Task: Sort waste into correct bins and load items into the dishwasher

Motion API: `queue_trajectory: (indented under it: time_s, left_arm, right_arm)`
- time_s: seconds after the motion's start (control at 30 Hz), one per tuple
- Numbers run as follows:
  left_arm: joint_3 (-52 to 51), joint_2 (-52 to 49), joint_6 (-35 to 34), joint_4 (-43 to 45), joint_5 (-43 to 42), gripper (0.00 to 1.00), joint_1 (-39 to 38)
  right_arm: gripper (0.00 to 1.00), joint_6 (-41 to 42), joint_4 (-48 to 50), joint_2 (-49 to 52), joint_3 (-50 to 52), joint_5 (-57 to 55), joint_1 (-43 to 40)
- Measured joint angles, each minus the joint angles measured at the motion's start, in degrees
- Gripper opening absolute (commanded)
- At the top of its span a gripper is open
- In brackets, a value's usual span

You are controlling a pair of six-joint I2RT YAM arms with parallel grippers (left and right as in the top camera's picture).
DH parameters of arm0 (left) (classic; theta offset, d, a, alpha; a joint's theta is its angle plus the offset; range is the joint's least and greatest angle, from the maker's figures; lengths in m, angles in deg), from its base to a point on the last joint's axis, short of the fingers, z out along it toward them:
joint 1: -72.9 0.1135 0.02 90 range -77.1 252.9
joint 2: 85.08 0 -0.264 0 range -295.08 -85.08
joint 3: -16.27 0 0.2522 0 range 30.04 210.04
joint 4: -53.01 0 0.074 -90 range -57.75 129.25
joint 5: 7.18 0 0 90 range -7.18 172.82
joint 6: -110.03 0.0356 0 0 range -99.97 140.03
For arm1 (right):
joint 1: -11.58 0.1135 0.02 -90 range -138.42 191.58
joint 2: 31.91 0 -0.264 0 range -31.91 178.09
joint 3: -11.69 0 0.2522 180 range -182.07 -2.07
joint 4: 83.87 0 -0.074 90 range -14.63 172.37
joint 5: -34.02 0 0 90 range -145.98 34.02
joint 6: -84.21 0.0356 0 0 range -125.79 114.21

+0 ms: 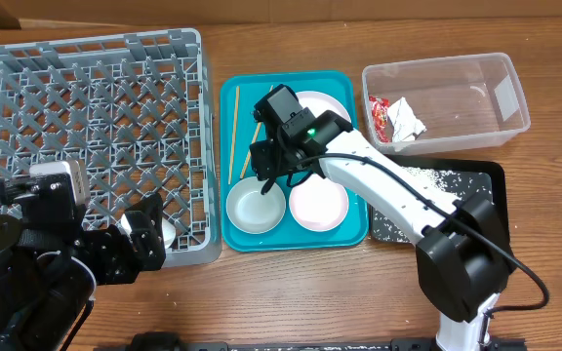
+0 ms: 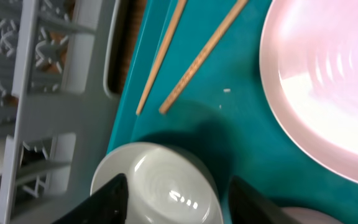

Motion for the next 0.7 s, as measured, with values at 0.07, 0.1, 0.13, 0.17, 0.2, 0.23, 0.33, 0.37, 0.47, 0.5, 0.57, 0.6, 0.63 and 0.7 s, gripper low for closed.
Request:
queue_trajectory:
  time_s: [0.07,0.1,0.13,0.17,0.2,0.23,0.33,0.37,0.47,0.5,0.57,0.6,0.63,0.7]
  left_arm:
    - [0.0,0.0,0.0,0.0,0.0,1.0,0.0]
    - [0.0,0.0,0.0,0.0,0.0,1.0,0.0]
    - [0.0,0.0,0.0,0.0,0.0,1.0,0.0]
    - [0.0,0.0,0.0,0.0,0.0,1.0,0.0]
    - [0.0,0.0,0.0,0.0,0.0,1.0,0.0]
    - [0.0,0.0,0.0,0.0,0.0,1.0,0.0]
    - [0.0,0.0,0.0,0.0,0.0,1.0,0.0]
    - [0.0,0.0,0.0,0.0,0.0,1.0,0.0]
    - [0.0,0.0,0.0,0.0,0.0,1.0,0.0]
    - [0.0,0.0,0.0,0.0,0.0,1.0,0.0]
    - [0.0,0.0,0.0,0.0,0.0,1.0,0.0]
    - [0.0,0.0,0.0,0.0,0.0,1.0,0.0]
    - [0.0,0.0,0.0,0.0,0.0,1.0,0.0]
    - [0.0,0.0,0.0,0.0,0.0,1.0,0.0]
  right_arm:
    - [0.61,0.0,-1.1,-2.2,0.1,-0.3,0.0]
    - [0.63,-0.1,-1.6,-3.9,0.2,-0.8,0.0]
    - [0.7,0.0,-2.1,-6.4,0.2,-1.6,0.0]
    - [0.85,0.0,-2.7,-9.1,0.2,-2.4,0.0]
    - [1.0,-0.2,-3.0,-11.5,0.2,-3.0,0.0]
    - [1.0,-0.1,-3.8,-14.8,0.2,-3.8,0.0]
    - [1.0,-0.2,-6.4,-24.6,-0.2,-5.6,-0.1]
    - [1.0,-0.2,-7.8,-26.5,-0.3,-5.9,-0.1]
    - [1.0,-1.4,-15.5,-31.3,-0.6,-9.9,0.0]
    - [1.0,-1.5,-18.2,-32.2,-0.6,-11.6,-0.1]
    - [1.0,-1.5,-21.4,-33.3,-0.5,-14.3,-0.7]
    - [1.0,-1.4,-22.4,-33.9,-0.5,-15.3,-1.4]
    - [1.0,-1.4,-23.0,-34.5,-0.5,-15.9,-2.2]
    - [1.0,-1.9,-24.2,-37.1,-0.4,-17.5,-5.9]
